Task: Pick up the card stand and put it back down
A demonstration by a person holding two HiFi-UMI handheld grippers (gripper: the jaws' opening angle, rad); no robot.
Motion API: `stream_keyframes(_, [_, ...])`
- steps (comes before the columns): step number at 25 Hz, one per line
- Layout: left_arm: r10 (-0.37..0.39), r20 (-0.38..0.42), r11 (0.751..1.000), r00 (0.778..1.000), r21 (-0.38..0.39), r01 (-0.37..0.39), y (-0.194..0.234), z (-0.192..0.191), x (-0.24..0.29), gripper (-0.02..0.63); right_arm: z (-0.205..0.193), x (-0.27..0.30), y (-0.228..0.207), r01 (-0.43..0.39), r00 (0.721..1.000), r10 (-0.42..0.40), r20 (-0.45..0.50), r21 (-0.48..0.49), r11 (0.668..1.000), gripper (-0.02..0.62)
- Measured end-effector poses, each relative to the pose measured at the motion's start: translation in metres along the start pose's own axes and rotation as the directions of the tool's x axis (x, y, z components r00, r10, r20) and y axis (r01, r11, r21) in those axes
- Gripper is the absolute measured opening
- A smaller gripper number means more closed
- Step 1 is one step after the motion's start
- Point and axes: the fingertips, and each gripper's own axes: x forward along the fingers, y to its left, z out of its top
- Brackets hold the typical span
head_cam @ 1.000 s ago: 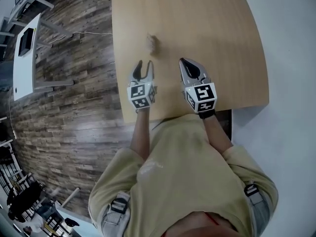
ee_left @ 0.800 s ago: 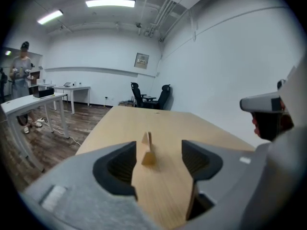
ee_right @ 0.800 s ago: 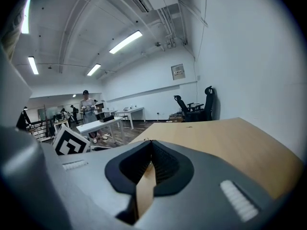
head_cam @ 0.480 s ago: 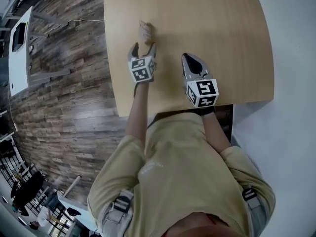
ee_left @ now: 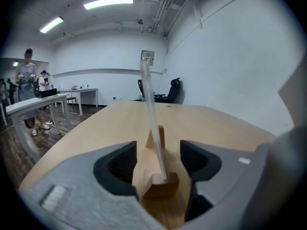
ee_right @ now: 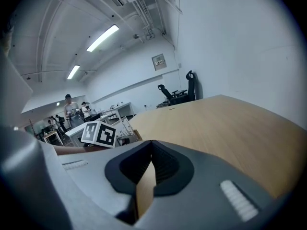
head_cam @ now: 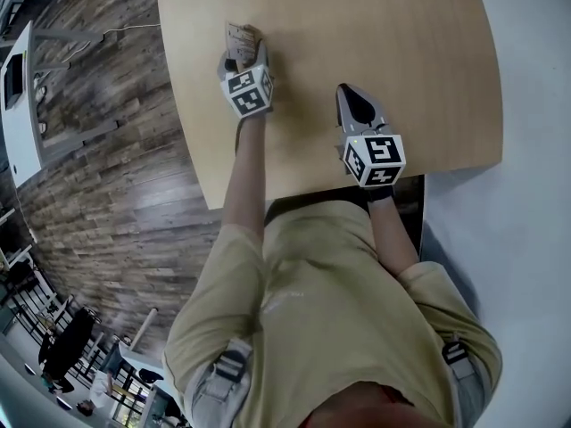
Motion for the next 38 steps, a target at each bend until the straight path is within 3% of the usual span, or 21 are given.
stream_keyframes(2, [0.008, 0.007, 1.000, 1.000, 0.008, -0.008, 0.000, 0.007, 0.006, 0.256, 0.000, 0.000, -0.005, 0.005, 1.000, -0.005, -0.011, 0.004, 1.000, 0.005])
stream_keyframes(7, [0.023, 0.002, 0.999, 1.000, 0.046, -0.023, 0.001, 0.002, 0.011, 0.095, -0.011, 0.002, -0.011, 0.012, 0.999, -0.012, -0.032, 0.010, 1.000, 0.005])
stream_keyframes(21, [-0.056, -0.012, 0.995, 0.998, 0.083, 0.057, -0.005, 0.009, -0.024, 0.055, 0.004, 0.004, 0.011, -0.031, 0.999, 0.031, -0.004, -0.027, 0.999, 0.005])
stream_keyframes(30, [-0.140, 0.064, 0.978, 0.988, 0.168, 0.128, -0.031, 0.052, -0.111, 0.055, 0.057, -0.022, 0.043, -0.068, 0.992, 0.077, 0.099, -0.089, 0.994, 0.005])
stream_keyframes(38, [-0.155, 0.149, 0.981, 0.977, 0.142, 0.134, -0.043, 0.106, -0.196, 0.054, 0.101, -0.051, 0.094, -0.126, 0.973, 0.156, 0.172, -0.175, 0.977, 0.005])
